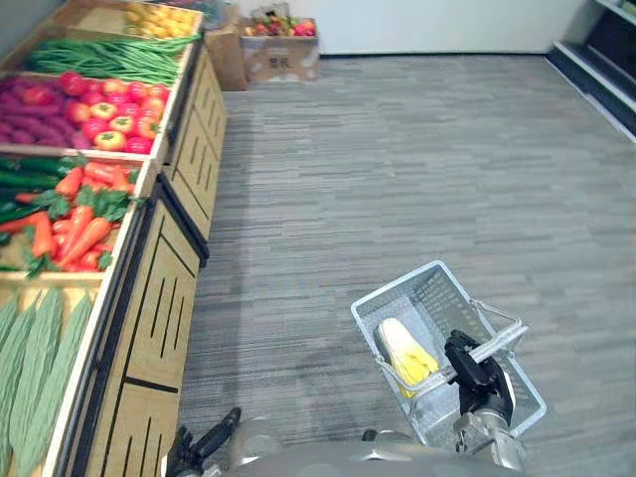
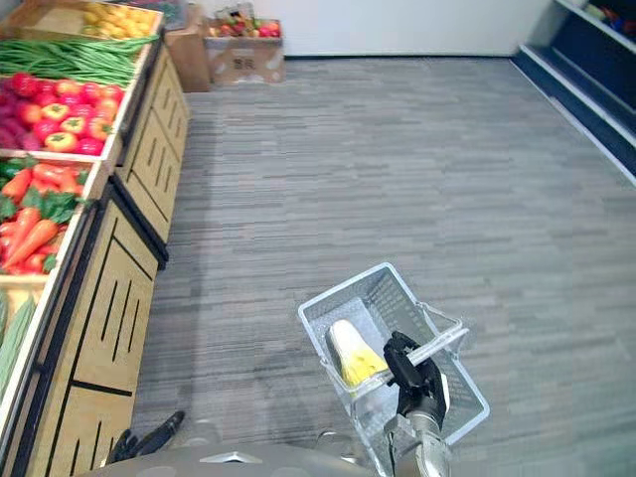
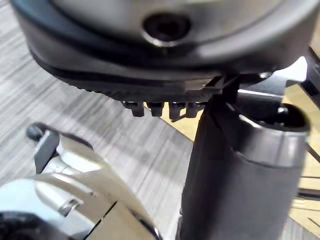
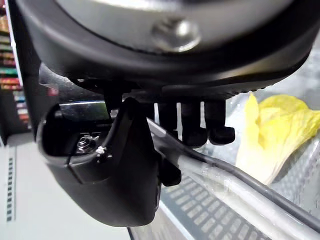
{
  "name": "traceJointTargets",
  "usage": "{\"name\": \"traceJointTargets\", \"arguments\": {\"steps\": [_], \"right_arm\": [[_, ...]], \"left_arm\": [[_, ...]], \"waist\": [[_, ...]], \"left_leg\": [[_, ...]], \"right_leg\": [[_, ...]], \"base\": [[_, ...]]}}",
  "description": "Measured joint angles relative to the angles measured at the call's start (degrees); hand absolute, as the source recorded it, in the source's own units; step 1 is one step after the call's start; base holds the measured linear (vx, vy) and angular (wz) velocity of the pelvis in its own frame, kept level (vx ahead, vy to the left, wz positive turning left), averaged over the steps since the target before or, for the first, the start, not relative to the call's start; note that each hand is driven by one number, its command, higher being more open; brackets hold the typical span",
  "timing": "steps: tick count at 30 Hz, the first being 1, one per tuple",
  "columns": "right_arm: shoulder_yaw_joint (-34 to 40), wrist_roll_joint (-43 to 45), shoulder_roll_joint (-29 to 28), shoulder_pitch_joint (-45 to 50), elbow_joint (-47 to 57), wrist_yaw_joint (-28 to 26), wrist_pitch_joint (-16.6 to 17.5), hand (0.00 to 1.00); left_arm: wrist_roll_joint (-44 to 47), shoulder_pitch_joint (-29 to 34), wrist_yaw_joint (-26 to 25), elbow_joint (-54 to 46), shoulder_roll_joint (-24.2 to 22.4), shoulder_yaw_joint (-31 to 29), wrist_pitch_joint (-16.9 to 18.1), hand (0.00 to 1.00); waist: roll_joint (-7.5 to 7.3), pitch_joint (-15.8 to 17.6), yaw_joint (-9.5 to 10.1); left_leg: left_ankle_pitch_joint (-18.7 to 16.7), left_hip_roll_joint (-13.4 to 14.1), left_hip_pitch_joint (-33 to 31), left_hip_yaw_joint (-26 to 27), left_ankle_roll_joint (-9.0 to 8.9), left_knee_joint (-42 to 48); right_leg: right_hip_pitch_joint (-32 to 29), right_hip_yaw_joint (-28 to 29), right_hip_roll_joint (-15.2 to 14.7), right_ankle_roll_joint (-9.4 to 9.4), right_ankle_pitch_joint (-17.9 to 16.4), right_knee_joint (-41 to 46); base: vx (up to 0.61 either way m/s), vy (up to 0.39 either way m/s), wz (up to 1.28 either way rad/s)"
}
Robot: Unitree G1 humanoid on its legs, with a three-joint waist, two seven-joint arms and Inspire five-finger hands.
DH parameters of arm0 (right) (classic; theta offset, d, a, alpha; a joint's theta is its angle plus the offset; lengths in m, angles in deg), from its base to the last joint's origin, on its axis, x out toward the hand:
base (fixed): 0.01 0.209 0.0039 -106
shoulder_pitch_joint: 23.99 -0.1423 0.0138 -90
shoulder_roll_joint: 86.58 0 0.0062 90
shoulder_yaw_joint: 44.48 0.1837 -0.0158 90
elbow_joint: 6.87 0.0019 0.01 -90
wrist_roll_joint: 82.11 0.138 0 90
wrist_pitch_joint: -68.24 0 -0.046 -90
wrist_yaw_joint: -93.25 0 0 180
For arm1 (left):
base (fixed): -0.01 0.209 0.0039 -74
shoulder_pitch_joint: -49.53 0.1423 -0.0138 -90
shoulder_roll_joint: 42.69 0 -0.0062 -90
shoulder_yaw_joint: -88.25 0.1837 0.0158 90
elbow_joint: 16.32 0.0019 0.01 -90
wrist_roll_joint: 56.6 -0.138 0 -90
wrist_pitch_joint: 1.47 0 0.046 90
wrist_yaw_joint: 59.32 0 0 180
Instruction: Pick vegetable in the basket
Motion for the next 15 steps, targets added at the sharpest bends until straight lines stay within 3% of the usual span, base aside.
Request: {"name": "traceJointTargets", "arguments": {"steps": [1, 2, 3, 6, 7, 15], "right_arm": [[-0.02, -0.02, 0.53, 0.39, 0.39, -0.02, 0.01, 0.00], [-0.83, -0.04, 0.39, 0.11, -0.54, -0.01, -0.16, 0.00], [-1.54, -0.11, 0.27, 0.23, -0.70, -0.13, -0.33, 0.00], [-1.99, -2.26, -0.27, 1.02, -0.47, -0.47, -0.31, 0.00], [-1.98, -2.62, -0.26, 0.92, -0.47, -0.32, -0.30, 0.00], [-3.38, -4.39, 0.21, -1.07, -3.77, 0.62, -0.30, 0.00]], "left_arm": [[-0.01, 0.04, -0.08, -0.01, -0.30, 0.88, 0.00, 1.00], [0.05, -0.40, 0.03, 0.17, 0.09, 1.48, -0.21, 1.00], [-0.05, -0.80, -0.11, -0.03, 1.12, 2.53, -0.06, 1.00], [-0.47, -3.30, -0.21, -0.10, 3.28, 4.36, 0.04, 1.00], [-0.45, -4.12, -0.23, -0.20, 3.47, 5.30, 0.06, 1.00], [-0.56, -4.29, 0.60, -2.45, 2.59, 10.56, 0.73, 1.00]], "waist": [[1.31, -0.25, 0.08], [1.04, -0.37, 0.45], [-0.22, -0.66, 0.33], [-1.89, -1.84, -0.58], [-1.99, -1.96, -0.61], [-0.15, -2.78, -0.99]], "left_leg": [[5.66, -0.53, 0.20, -0.39, -0.03, -6.26], [6.39, -1.90, 0.92, 0.84, -0.30, -8.05], [6.80, -3.23, 1.82, 1.13, 0.16, -9.95], [9.14, -5.80, 1.69, 0.82, 1.15, -15.14], [9.92, -6.43, 1.96, 0.85, 1.23, -16.71], [12.68, -3.85, 5.60, 2.17, -0.34, -23.59]], "right_leg": [[-0.21, 0.25, 0.76, 0.50, -0.18, 0.36], [-0.25, 1.71, 0.00, 1.95, -1.40, 0.27], [-0.71, 1.99, -0.95, 1.98, -1.39, -0.02], [-1.73, 2.28, -2.99, 2.10, -1.22, -1.85], [-2.11, 2.47, -3.12, 3.11, -0.55, -2.19], [-2.16, 3.23, -0.12, 3.52, 0.49, -2.55]], "base": [[0.12, 0.256, -0.61], [0.11, 0.179, -0.39], [0.17, 0.169, -0.18], [0.12, 0.071, 0.16], [0.07, 0.040, 0.09], [0.05, -0.066, -0.10]]}}
